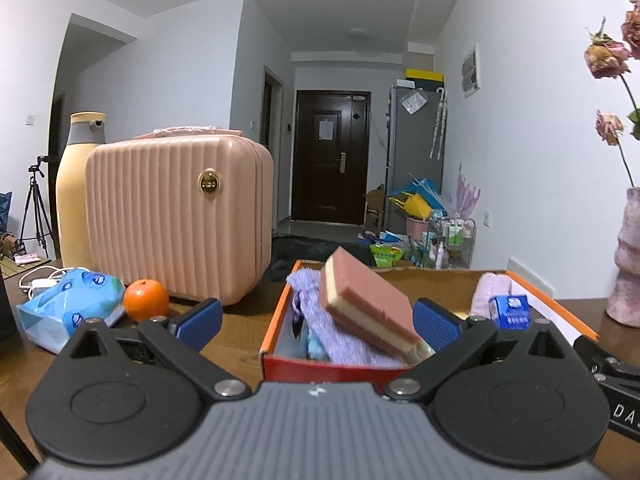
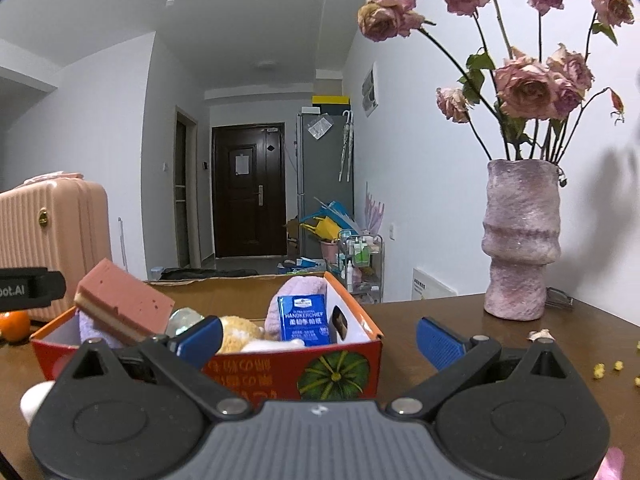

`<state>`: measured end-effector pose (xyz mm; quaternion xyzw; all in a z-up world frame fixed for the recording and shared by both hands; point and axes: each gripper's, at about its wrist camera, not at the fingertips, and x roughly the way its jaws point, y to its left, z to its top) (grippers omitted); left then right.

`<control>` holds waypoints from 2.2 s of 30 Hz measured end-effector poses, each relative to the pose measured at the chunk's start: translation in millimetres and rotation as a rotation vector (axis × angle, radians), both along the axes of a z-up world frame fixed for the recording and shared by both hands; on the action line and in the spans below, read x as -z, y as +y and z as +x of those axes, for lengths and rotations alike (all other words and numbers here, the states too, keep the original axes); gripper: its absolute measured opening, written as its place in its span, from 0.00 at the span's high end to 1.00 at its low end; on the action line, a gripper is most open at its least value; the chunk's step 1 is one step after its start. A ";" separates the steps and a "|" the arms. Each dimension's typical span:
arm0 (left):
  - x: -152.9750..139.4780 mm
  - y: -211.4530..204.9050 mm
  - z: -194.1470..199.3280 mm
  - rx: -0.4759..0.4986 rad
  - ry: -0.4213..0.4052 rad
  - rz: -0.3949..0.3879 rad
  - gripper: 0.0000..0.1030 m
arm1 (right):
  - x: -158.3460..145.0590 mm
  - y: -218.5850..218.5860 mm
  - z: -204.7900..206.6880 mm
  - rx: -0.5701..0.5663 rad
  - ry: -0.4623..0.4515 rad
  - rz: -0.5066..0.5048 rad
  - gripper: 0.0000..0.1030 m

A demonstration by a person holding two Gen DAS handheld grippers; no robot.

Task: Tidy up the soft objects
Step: 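Withdraw both grippers from the box back over the table, then grasp the pink satin scrunchie with the right gripper while the left approaches the white round sponge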

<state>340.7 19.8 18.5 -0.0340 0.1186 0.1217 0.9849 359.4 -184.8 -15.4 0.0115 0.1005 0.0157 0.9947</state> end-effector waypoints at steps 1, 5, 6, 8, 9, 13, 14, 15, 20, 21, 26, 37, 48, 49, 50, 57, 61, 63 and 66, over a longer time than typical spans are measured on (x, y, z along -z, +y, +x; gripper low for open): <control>0.5 -0.3 -4.1 0.004 0.003 -0.002 0.00 | 0.2 -1.1 -5.1 -0.001 0.000 -0.002 0.00; 1.2 -1.2 -22.6 0.021 0.014 0.002 0.00 | 0.3 -5.9 -23.0 -0.005 0.002 -0.008 0.00; 1.8 -2.4 -27.1 0.027 0.019 0.002 0.00 | 0.3 -7.3 -27.8 -0.006 0.002 -0.009 0.00; 2.3 -3.2 -34.8 0.038 0.028 0.003 0.00 | 0.3 -9.4 -36.9 -0.009 0.002 -0.013 0.00; 3.0 -3.5 -39.4 0.046 0.033 0.003 0.00 | 0.1 -10.5 -41.2 -0.010 0.002 -0.015 0.00; 4.5 -5.9 -55.7 0.072 0.046 0.006 0.00 | -0.5 -13.9 -57.5 -0.016 0.006 -0.024 0.00; 5.4 -6.5 -59.6 0.079 0.049 0.006 0.00 | -0.5 -14.5 -61.4 -0.018 0.007 -0.027 0.00; 6.1 -7.5 -64.0 0.088 0.056 0.008 0.00 | -0.5 -15.3 -65.8 -0.021 0.009 -0.030 0.00; 9.0 -10.1 -79.1 0.130 0.091 0.006 0.00 | 0.0 -18.8 -84.0 -0.035 0.016 -0.043 0.00; 9.6 -10.2 -83.1 0.136 0.093 0.009 0.00 | 0.1 -19.2 -87.2 -0.037 0.019 -0.046 0.00; 10.9 -9.4 -97.8 0.151 0.105 0.013 0.00 | 1.0 -24.4 -102.7 -0.051 0.034 -0.059 0.00; 12.9 -8.4 -110.6 0.175 0.135 0.017 0.00 | 3.0 -31.2 -129.9 -0.059 0.054 -0.093 0.00; 15.2 -11.8 -111.1 0.189 0.151 0.021 0.00 | 2.9 -43.9 -132.6 0.025 0.069 -0.126 0.00; 15.5 -11.9 -110.8 0.189 0.153 0.021 0.00 | 2.8 -47.8 -132.5 0.036 0.073 -0.123 0.00; 15.8 -12.0 -110.3 0.189 0.155 0.021 0.00 | 2.7 -51.6 -132.2 0.045 0.076 -0.120 0.00; 17.5 -12.8 -109.0 0.189 0.166 0.026 0.00 | 8.0 -78.1 -116.7 0.126 0.140 -0.129 0.00; 18.5 -13.1 -108.0 0.190 0.172 0.027 0.00 | 13.0 -94.1 -103.2 0.151 0.204 -0.116 0.00; 19.1 -13.5 -107.5 0.189 0.175 0.029 0.00 | 16.1 -100.3 -96.9 0.155 0.235 -0.104 0.00; 20.0 -13.8 -106.5 0.188 0.180 0.030 0.00 | 21.3 -108.1 -85.0 0.156 0.291 -0.082 0.00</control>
